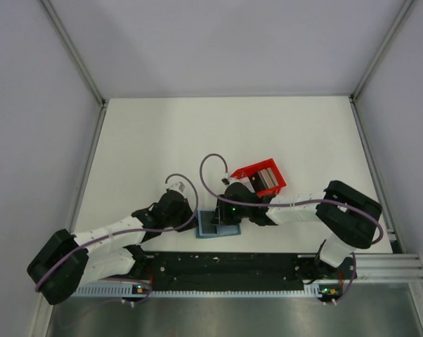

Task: Put the credit cards into the card holder
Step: Insert the credit card into the card holder, then close the card holder at the center of the board.

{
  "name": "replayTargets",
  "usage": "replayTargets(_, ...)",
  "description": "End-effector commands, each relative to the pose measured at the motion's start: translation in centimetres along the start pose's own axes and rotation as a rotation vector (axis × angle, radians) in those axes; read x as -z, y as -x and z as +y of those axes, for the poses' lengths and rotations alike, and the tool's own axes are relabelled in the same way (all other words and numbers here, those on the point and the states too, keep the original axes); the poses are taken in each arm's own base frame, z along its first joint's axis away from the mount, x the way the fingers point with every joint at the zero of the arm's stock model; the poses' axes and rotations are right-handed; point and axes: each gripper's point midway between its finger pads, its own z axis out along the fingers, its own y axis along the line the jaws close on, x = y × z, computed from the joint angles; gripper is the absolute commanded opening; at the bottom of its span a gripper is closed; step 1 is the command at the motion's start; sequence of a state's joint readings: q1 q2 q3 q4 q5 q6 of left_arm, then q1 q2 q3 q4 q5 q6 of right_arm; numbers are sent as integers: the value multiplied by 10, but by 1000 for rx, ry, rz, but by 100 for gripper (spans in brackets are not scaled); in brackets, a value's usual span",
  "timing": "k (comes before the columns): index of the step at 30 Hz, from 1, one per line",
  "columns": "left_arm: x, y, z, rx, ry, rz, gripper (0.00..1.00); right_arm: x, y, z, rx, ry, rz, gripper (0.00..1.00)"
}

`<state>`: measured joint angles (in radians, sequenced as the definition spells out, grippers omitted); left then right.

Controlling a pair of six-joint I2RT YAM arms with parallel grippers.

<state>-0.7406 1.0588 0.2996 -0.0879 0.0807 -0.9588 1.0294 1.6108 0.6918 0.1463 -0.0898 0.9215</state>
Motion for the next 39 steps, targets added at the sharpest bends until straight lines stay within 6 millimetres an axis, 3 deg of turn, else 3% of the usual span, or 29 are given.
replayTargets(1,1,-18,42,-28,159,55,0,-9,8,15,-3,40,-2,30)
replayTargets(12,0,-17,41,-28,155,52,0,2,15,43,69,164,-44,14)
replayTargets(14,0,-17,41,-27,157,52,0,3,17,41,67,151,-48,15)
replayTargets(16,1,-17,41,-28,159,52,0,5,18,37,74,120,-49,21)
replayTargets(20,2,-16,42,-28,169,49,0,24,45,29,127,23,-130,30)
replayTargets(25,7,-11,36,-34,160,38,0,47,93,20,165,-78,-233,31)
replayTargets(30,14,-7,31,-53,161,32,0,33,112,7,157,-147,-199,30)
replayTargets(35,18,-1,32,-63,183,12,0,17,114,-7,147,-202,-151,30)
replayTargets(39,20,0,31,-63,181,11,0,10,109,-31,125,-274,-117,30)
